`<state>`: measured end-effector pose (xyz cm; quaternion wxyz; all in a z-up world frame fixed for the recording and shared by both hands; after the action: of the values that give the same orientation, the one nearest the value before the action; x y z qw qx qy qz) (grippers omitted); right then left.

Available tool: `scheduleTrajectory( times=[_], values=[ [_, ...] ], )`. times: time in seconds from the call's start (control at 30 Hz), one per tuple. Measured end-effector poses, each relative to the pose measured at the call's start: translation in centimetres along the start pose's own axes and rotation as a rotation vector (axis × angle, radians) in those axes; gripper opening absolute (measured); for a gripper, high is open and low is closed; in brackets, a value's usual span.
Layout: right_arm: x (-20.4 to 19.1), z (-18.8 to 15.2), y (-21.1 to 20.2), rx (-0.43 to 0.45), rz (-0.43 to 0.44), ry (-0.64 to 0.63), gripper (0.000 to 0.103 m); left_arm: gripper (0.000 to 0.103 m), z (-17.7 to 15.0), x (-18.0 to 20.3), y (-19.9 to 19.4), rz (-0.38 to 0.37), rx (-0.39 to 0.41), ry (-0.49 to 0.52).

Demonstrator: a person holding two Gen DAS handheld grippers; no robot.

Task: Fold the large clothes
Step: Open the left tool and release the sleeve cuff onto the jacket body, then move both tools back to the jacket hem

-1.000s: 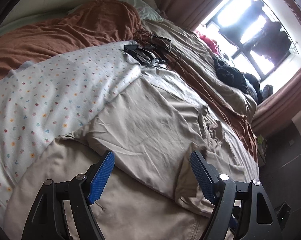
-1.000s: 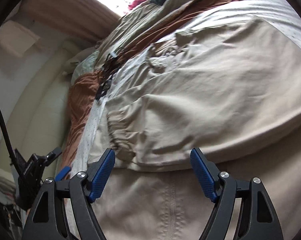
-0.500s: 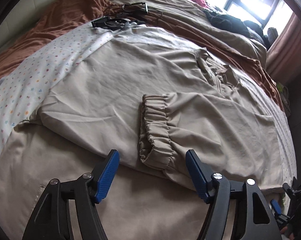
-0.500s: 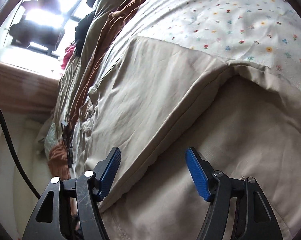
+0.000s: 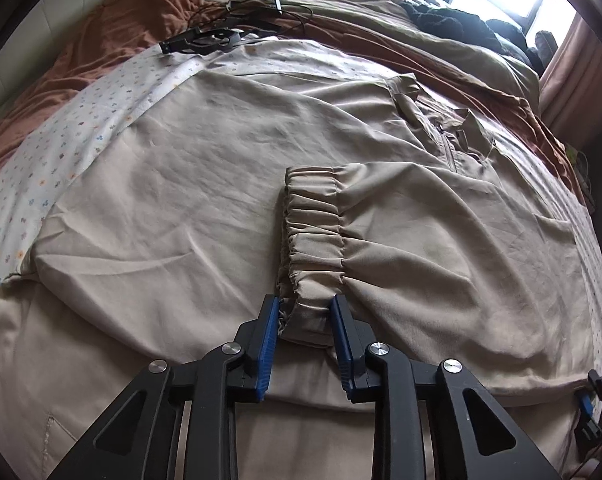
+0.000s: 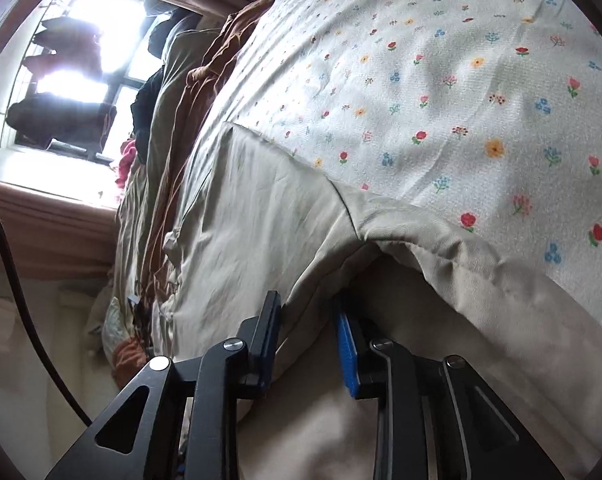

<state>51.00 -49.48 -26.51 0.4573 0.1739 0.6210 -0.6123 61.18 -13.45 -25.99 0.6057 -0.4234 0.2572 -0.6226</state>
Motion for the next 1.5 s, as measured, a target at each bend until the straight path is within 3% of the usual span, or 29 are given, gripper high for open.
scheduleTrajectory(
  times=[0.17,0.57,0.63,0.7,0.8,0.9,1.03,1.1,1.17,1.3,1.37,1.5],
  values=[
    [0.0,0.2,0.1,0.000,0.002,-0.003,0.025,0.021,1.5,-0.1,0.4,-0.004,0.021,0.003],
    [1.9,1.2,-2.3,0.033,0.031,0.077,0.034,0.022,2.6,-3.7,-1.4,-0.113,0.039,-0.141],
    [2.2,1.4,-2.5,0.042,0.037,0.085,0.037,0.028,2.3,-3.7,-1.9,-0.128,0.036,-0.137],
    [2.4,1.5,-2.6,0.049,0.048,0.099,0.039,0.048,2.2,-3.6,-2.4,-0.138,0.041,-0.131],
    [2.7,1.9,-2.4,0.054,0.084,0.109,0.039,0.064,2.2,-3.6,-3.2,-0.147,0.069,-0.126],
    [3.0,2.3,-2.1,0.057,0.075,0.112,0.031,0.064,2.4,-3.4,-3.6,-0.168,0.071,-0.133],
    [2.9,2.1,-2.3,0.056,0.042,0.105,0.030,0.064,2.4,-3.1,-4.3,-0.197,0.082,-0.142],
    [2.7,1.7,-2.9,0.059,0.038,0.102,0.036,0.064,2.2,-2.9,-5.0,-0.216,0.099,-0.142],
    [2.2,1.2,-3.7,0.064,0.045,0.091,0.049,0.064,1.7,-2.8,-5.8,-0.242,0.116,-0.151],
    [1.2,0.2,-5.2,0.076,0.061,0.066,0.053,0.064,0.4,-3.1,-7.8,-0.255,0.136,-0.155],
    [0.6,-0.5,-5.9,0.066,0.081,0.045,0.065,0.065,0.0,-3.4,-9.3,-0.258,0.172,-0.156],
    [0.2,-3.0,-8.7,0.057,0.074,-0.053,0.076,0.080,-1.7,-4.6,-13.0,-0.207,0.242,-0.110]
  ],
)
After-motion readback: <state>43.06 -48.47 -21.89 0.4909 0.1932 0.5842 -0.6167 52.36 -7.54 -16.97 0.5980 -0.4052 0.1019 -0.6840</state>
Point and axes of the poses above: each gripper's, at about its wrist camera, not at the fingertips, and y roughly the way its jaws point, x to its right, z to its top, the point moved 6 cm from there along y, roughly the way its jaws point, and after that the axes turned 3 degrees about -z, right-handed, at the moved point
